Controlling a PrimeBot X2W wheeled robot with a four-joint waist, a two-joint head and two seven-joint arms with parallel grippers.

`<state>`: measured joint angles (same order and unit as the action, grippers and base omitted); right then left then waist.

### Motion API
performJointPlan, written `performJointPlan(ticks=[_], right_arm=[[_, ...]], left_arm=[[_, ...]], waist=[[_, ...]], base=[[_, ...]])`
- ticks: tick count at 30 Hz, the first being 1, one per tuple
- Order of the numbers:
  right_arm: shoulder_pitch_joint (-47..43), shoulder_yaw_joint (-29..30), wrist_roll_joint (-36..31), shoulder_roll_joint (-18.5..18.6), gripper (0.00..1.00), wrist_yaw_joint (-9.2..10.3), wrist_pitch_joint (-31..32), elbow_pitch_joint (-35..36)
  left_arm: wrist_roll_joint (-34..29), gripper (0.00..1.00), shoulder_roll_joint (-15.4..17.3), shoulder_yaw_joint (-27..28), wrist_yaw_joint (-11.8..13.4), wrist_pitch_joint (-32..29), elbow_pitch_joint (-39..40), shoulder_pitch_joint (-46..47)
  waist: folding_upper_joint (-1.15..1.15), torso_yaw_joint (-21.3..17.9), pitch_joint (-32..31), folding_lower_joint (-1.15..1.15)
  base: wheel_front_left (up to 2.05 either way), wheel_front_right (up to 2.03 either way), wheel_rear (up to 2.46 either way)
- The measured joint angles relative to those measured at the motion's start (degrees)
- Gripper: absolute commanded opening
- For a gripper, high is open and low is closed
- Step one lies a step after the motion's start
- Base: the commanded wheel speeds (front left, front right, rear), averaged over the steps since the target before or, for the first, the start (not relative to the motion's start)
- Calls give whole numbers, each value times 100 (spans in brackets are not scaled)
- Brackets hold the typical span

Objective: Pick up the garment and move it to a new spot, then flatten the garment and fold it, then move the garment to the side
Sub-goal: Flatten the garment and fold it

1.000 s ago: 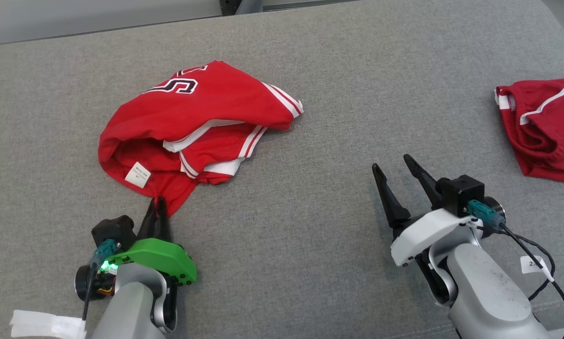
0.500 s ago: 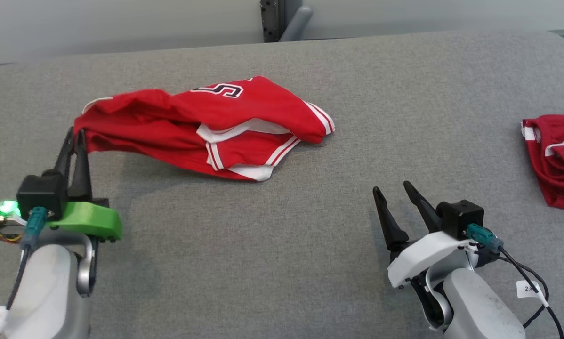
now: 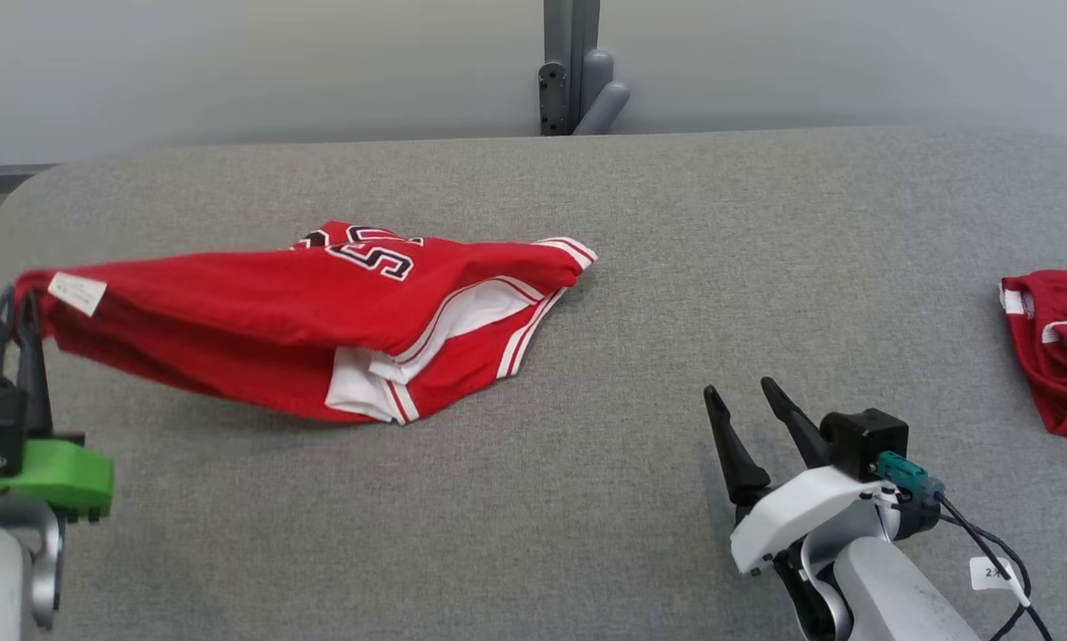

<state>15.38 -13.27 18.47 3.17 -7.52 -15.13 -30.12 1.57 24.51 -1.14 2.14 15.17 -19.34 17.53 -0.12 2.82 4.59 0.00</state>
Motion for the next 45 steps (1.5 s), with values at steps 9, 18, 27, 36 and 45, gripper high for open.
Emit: performJointPlan(ticks=[9,18,27,36,45], right_arm=[[-1,-127,-4,25,100,0,0,-42],[407,-638,49,120,100,1,0,-42],[1171,-1460,339,111,100,0,0,-481],[1712,-1532,488,132,100,1,0,-1169],[1971,-1285,398,166,100,1,0,-1718]], left_arm=[[566,100,-1029,102,216,-2,-1055,-1000],[634,100,-1874,-149,7,-2,-1011,-1174],[583,100,-2150,-597,-213,-2,-837,-1084],[915,100,-2158,-1020,-111,-2,-495,-1065],[1183,100,-2160,-1257,43,-2,-371,-1067]], waist=[[0,68,-63,0],[0,479,98,0],[0,1246,359,0],[0,2071,627,0],[0,2618,939,0]], base=[[0,0,0],[0,0,0],[0,0,0],[0,0,0],[0,0,0]])
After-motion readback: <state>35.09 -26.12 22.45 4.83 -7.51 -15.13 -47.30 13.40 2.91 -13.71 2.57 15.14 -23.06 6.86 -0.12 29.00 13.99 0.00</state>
